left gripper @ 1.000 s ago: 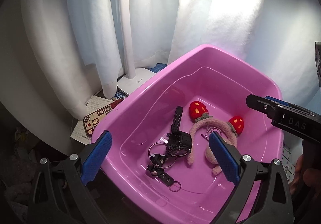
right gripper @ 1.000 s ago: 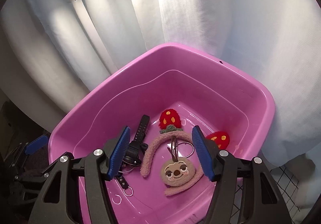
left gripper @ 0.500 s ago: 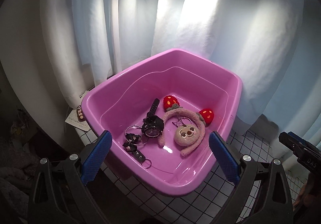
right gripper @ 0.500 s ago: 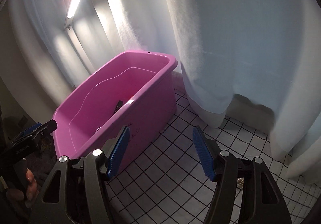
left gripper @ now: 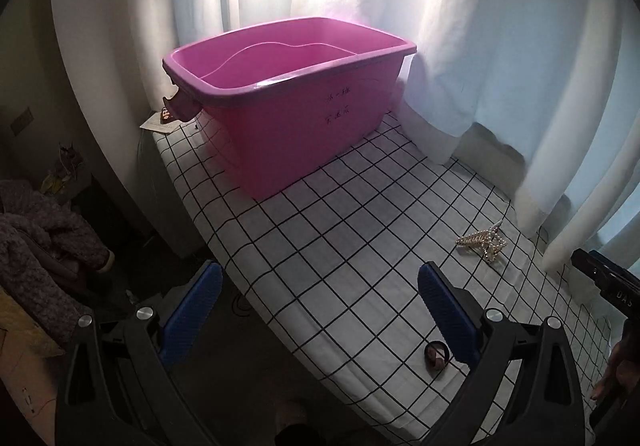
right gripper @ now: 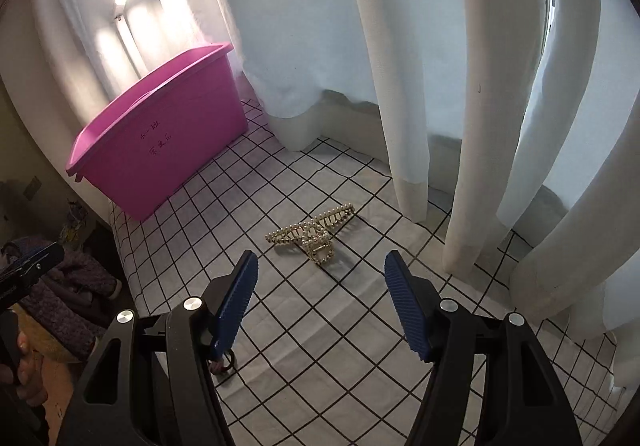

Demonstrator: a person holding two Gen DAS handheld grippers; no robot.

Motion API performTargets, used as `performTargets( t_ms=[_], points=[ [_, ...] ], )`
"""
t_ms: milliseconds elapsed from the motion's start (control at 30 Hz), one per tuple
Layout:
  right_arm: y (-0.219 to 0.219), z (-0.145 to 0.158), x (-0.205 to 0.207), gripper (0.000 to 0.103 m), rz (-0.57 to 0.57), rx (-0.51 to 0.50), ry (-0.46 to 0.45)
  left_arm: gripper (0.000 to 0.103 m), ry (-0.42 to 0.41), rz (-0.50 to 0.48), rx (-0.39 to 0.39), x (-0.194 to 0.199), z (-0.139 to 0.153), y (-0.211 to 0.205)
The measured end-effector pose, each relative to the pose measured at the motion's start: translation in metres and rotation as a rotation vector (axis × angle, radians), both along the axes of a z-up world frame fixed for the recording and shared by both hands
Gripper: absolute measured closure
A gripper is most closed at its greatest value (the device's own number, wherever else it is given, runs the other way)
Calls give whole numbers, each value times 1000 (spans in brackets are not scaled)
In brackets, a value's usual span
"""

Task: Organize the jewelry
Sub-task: 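Withdraw both open tools from the tub back over the table, then grasp the pink scrunchie with the left tool while the right tool grasps the pearl claw clip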

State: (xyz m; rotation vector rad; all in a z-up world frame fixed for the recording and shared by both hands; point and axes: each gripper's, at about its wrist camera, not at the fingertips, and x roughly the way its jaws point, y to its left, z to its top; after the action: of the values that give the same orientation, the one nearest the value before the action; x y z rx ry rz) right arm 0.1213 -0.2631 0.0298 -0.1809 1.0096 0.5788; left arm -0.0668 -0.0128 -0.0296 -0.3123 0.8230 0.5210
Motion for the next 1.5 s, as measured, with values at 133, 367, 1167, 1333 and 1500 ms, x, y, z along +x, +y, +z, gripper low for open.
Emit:
performTargets(
  t_ms=[133, 367, 1167, 1333, 1500],
  points=[
    [-2, -21, 2, 40, 7, 0, 13, 6, 19, 0, -27, -3, -27, -24],
    [7, -57, 22, 40, 132, -12, 16, 6, 90, 146, -103, -7, -82, -59],
    [25, -117, 67, 40, 337, 63, 35, 6, 38, 543, -92, 15, -146, -141],
    [29, -121, 68, 40, 358, 73, 32, 6, 5, 545, -58, 20, -137, -152],
    [37, -125, 70, 40, 371, 49, 34, 6, 26, 545, -60, 28, -145, -154]
  ],
)
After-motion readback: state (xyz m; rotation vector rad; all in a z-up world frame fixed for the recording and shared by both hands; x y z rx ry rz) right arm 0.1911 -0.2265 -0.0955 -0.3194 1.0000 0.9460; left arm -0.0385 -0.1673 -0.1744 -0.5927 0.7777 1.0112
